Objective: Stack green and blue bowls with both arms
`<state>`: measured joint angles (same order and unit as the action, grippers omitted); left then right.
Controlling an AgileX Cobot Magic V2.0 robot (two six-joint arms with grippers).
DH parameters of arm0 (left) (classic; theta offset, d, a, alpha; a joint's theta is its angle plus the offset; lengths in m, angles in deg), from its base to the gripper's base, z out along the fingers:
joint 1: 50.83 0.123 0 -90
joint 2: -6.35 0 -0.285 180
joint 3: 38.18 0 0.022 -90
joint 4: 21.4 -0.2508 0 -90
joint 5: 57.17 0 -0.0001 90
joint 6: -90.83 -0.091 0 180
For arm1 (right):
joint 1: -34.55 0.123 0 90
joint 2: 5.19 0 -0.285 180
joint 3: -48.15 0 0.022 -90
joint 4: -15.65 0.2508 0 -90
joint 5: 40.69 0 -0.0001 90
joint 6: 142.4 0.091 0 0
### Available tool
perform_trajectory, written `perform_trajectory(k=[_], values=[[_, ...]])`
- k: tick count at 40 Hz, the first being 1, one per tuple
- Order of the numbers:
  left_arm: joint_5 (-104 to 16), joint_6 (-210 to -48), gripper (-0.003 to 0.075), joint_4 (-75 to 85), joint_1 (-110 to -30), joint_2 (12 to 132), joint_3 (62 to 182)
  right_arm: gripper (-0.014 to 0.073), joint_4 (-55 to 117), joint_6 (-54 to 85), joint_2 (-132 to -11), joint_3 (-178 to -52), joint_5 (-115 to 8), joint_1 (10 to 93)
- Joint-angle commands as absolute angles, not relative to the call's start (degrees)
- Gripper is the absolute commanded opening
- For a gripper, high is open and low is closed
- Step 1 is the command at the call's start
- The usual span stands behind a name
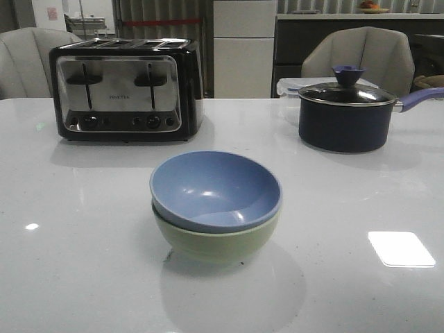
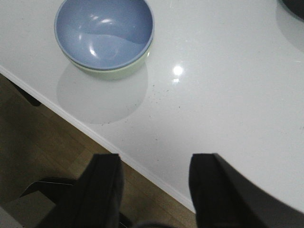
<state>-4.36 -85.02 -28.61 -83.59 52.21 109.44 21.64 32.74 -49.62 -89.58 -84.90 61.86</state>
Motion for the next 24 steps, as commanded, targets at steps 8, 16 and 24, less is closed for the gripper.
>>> perform_trajectory(k=[8, 16, 24], values=[[-8.72, -84.31, 0.0237, -29.23, -83.86, 52.28, 110.81, 0.0106, 21.27, 33.06, -49.4, -90.72, -80.86, 61.67], [-9.1, -84.31, 0.0094, -29.11, -83.86, 52.28, 110.81, 0.0057, 21.27, 33.06, -49.4, -90.72, -80.76, 61.67], [-9.49, -84.31, 0.0093, -28.44, -83.86, 52.28, 110.81, 0.0058, 21.32, 33.06, -49.4, -90.72, -80.96, 61.67]])
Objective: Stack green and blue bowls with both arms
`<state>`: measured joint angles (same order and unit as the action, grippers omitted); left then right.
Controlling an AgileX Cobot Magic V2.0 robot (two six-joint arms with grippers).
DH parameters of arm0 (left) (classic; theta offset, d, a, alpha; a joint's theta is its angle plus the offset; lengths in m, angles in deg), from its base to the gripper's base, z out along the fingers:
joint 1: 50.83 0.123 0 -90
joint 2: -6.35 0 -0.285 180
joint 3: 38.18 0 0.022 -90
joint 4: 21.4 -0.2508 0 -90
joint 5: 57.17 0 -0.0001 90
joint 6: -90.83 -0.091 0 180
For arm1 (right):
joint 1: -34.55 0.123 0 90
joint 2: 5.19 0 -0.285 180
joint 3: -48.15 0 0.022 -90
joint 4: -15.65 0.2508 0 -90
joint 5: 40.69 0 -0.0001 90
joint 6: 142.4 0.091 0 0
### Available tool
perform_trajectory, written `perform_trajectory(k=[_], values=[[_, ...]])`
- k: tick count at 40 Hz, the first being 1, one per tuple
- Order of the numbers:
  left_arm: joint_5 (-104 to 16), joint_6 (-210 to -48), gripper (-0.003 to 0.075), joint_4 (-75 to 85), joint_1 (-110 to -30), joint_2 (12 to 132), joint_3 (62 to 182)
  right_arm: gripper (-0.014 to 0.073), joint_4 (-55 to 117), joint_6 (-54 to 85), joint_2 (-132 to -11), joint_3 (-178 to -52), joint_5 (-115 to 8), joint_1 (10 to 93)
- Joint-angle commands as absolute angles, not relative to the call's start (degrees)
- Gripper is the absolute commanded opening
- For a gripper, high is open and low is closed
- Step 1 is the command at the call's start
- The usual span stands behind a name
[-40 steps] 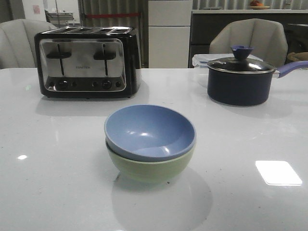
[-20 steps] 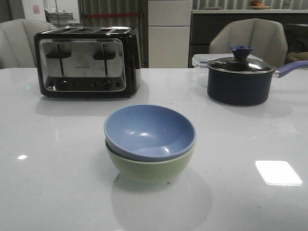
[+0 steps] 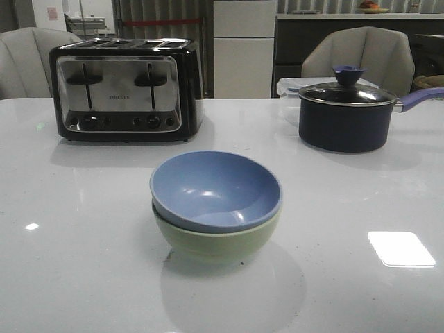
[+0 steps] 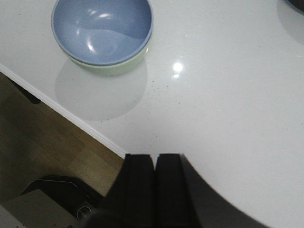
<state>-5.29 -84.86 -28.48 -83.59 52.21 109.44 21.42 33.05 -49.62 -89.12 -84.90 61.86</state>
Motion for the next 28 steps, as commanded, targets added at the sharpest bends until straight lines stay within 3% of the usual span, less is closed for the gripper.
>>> perform_trajectory(k=[1, 17, 28], values=[[-9.49, -84.31, 0.0093, -28.44, -83.86, 52.28, 110.81, 0.0058, 21.32, 33.06, -49.4, -90.72, -80.96, 61.67], [-10.39, -84.31, 0.0093, -27.94, -82.8, 50.87, 109.77, 0.0058, 21.32, 33.06, -49.4, -90.72, -80.96, 61.67], [-29.01, -84.31, 0.0093, -26.74, -68.05, 37.59, 98.42, 0.0058, 21.32, 33.06, -49.4, -90.72, -80.91, 61.67]])
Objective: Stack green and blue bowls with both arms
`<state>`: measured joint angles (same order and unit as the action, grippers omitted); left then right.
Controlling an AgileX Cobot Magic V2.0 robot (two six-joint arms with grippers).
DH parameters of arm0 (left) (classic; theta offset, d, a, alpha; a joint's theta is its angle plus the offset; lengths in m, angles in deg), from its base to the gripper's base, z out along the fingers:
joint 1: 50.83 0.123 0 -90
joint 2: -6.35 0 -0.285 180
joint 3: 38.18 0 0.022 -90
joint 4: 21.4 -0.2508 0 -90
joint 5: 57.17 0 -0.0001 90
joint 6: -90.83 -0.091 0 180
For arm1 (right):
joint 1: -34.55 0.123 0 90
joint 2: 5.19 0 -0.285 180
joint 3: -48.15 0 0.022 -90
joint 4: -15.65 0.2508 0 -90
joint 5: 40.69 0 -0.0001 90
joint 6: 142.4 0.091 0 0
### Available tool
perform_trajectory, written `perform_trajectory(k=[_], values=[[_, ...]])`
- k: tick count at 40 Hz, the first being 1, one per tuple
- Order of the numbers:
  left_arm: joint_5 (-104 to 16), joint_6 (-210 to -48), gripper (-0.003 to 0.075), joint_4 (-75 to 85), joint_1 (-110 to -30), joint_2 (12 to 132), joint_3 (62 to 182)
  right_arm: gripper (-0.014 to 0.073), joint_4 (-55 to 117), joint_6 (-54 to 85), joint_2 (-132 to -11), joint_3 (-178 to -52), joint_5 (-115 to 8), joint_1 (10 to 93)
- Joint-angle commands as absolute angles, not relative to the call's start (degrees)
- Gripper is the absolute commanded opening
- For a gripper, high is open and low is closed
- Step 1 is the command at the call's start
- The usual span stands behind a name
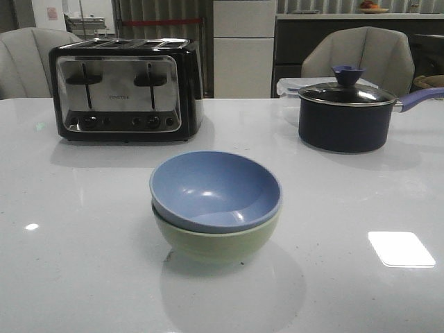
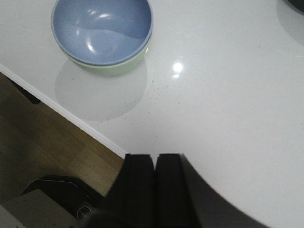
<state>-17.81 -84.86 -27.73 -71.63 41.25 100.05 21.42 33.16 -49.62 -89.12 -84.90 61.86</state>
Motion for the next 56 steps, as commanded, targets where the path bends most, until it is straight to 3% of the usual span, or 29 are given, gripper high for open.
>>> perform_trajectory(k=[1, 7, 17, 32, 56], values=[[-30.87, -84.31, 0.0093, -26.5, -66.52, 36.24, 96.58, 0.0058, 21.32, 33.06, -49.4, -90.72, -80.91, 61.67], [-40.6, -84.31, 0.0093, -25.59, -58.98, 26.35, 87.13, 0.0058, 21.32, 33.06, -49.4, -90.72, -80.91, 61.67], [-44.93, -84.31, 0.0093, -24.18, -51.97, 16.15, 77.12, 0.0058, 21.32, 33.06, -49.4, -90.72, -80.91, 61.67], [-63.78, -84.64, 0.0093, -22.74, -51.86, 12.59, 63.97, 0.0058, 21.32, 33.06, -49.4, -90.72, -81.0, 61.67], [-63.0, -89.17, 0.0093, -21.4, -51.86, 12.59, 64.09, 0.0058, 21.32, 33.06, -49.4, -90.72, -80.99, 61.67]])
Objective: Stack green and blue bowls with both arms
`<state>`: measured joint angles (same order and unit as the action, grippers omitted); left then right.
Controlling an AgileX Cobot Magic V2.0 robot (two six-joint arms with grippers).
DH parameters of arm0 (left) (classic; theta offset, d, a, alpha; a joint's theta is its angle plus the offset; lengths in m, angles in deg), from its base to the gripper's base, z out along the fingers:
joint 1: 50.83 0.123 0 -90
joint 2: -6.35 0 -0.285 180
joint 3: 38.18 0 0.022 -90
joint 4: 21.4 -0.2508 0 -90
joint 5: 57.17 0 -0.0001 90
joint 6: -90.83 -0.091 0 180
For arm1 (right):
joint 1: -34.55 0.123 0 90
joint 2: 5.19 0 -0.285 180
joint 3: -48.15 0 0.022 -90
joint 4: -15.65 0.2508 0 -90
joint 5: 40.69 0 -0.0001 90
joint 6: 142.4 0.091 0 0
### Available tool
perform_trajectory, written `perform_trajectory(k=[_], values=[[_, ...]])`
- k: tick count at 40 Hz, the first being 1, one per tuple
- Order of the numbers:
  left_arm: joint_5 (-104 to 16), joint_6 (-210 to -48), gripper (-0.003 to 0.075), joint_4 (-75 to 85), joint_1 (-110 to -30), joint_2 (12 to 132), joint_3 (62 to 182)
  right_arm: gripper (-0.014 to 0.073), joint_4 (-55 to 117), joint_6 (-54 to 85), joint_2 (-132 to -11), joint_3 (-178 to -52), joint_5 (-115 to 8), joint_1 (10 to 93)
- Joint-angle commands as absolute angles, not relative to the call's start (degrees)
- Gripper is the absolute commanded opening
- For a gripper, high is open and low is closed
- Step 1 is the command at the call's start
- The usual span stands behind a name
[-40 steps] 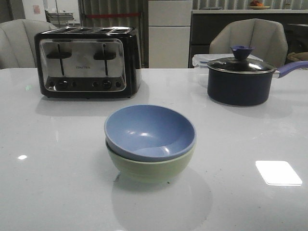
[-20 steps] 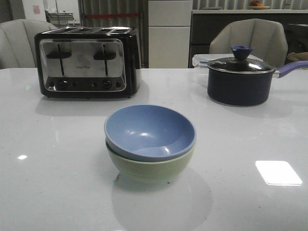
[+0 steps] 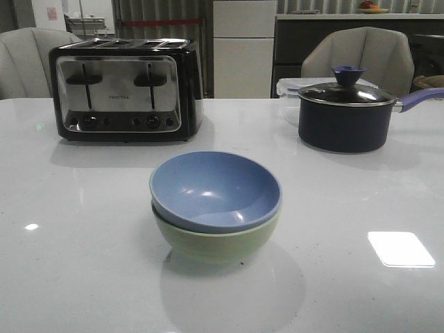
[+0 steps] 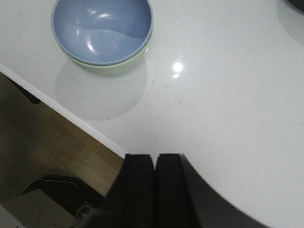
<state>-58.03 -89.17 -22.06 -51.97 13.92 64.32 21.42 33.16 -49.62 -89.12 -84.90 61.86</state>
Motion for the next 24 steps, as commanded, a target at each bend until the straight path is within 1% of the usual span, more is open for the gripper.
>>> perform_trajectory(k=[1, 24], values=[[-62.93, -89.17, 0.0093, -21.4, -51.86, 12.59, 64.09, 0.0058, 21.32, 33.06, -49.4, -90.72, -80.99, 61.67], [-62.02, -89.17, 0.0093, -21.4, -51.86, 12.7, 64.09, 0.0058, 21.32, 33.06, -49.4, -90.72, -80.99, 61.67]])
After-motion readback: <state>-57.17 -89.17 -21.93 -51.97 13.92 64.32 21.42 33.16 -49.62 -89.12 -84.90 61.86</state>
